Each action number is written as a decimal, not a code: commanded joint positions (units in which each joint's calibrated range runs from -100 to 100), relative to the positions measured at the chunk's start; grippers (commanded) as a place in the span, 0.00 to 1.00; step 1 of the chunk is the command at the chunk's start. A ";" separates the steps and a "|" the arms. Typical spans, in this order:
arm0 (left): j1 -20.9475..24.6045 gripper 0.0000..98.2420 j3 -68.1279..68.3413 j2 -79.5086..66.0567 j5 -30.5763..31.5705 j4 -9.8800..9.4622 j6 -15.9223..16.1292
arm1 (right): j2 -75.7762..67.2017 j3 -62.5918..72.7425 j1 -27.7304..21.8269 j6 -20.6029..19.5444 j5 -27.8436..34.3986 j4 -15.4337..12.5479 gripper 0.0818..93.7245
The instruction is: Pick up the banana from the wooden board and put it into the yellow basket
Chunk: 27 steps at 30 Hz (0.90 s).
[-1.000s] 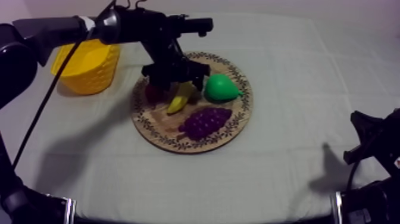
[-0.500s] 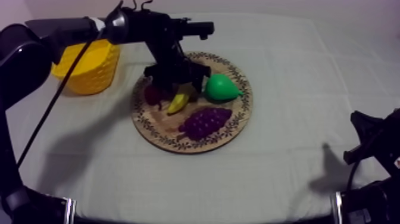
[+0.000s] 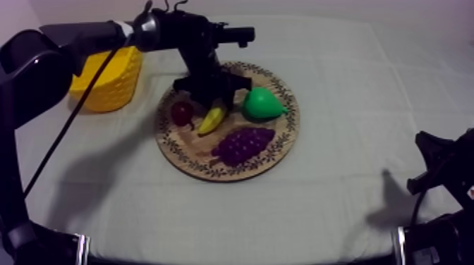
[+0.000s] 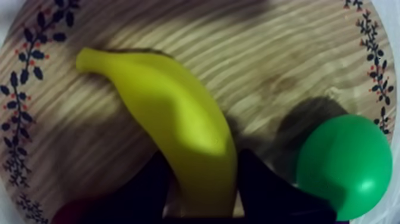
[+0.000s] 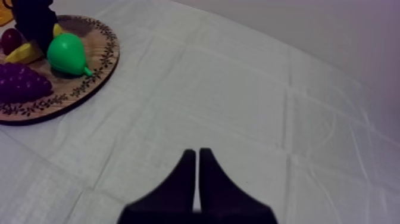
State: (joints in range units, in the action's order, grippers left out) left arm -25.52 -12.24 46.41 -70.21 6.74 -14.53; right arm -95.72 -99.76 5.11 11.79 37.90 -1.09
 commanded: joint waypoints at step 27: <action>-0.11 0.32 -3.42 -13.90 -2.92 -3.95 -1.08 | -0.03 -0.02 0.02 -0.03 0.00 -0.01 0.00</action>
State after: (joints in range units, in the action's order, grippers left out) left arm -25.90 -15.72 35.64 -73.01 2.89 -15.64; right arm -95.72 -99.76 5.11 11.79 37.90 -1.09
